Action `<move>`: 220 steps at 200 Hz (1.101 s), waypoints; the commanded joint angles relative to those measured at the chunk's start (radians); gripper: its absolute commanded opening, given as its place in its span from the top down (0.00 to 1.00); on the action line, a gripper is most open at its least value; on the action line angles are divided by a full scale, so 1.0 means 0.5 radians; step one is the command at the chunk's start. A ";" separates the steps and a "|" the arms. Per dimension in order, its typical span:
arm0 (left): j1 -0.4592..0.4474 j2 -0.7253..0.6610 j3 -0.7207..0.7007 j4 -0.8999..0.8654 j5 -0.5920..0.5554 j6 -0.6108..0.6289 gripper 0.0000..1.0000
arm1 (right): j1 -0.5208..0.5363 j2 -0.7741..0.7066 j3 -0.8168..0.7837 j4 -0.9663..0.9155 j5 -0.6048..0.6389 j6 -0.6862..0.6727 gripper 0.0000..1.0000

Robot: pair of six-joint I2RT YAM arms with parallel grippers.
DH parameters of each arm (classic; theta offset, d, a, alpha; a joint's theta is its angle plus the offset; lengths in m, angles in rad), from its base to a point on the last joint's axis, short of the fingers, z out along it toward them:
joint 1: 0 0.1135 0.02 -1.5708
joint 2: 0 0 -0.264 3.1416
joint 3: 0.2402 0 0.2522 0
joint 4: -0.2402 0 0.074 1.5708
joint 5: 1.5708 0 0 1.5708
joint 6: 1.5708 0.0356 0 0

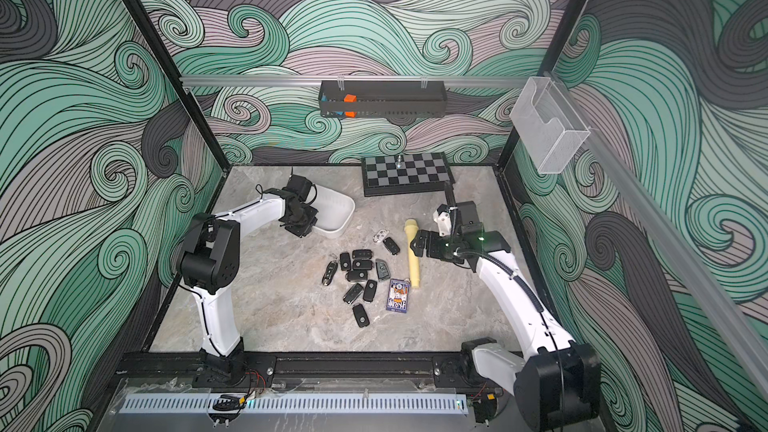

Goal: Place the car key into the storage box
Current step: Adjust the storage box at the center of the board.

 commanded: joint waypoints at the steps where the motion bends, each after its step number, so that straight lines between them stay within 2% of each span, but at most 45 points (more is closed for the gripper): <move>1: 0.006 0.007 0.051 -0.123 0.015 0.174 0.91 | 0.011 -0.040 -0.014 -0.022 -0.059 0.019 0.01; 64: 0.087 -0.112 0.066 -0.315 0.081 0.857 0.92 | 0.052 -0.051 -0.060 -0.020 -0.110 0.032 0.01; 109: 0.106 -0.102 0.151 -0.582 0.089 1.318 0.90 | 0.091 -0.051 -0.099 -0.022 -0.126 0.037 0.01; 159: 0.101 -0.037 0.218 -0.681 0.158 1.499 0.87 | 0.160 0.009 -0.098 -0.019 -0.144 -0.010 0.01; 198: 0.099 0.030 0.262 -0.648 0.323 1.559 0.84 | 0.379 0.151 -0.029 0.044 -0.005 -0.067 0.03; 220: 0.089 0.054 0.284 -0.607 0.379 1.566 0.80 | 0.435 0.285 0.036 0.090 0.023 -0.095 0.07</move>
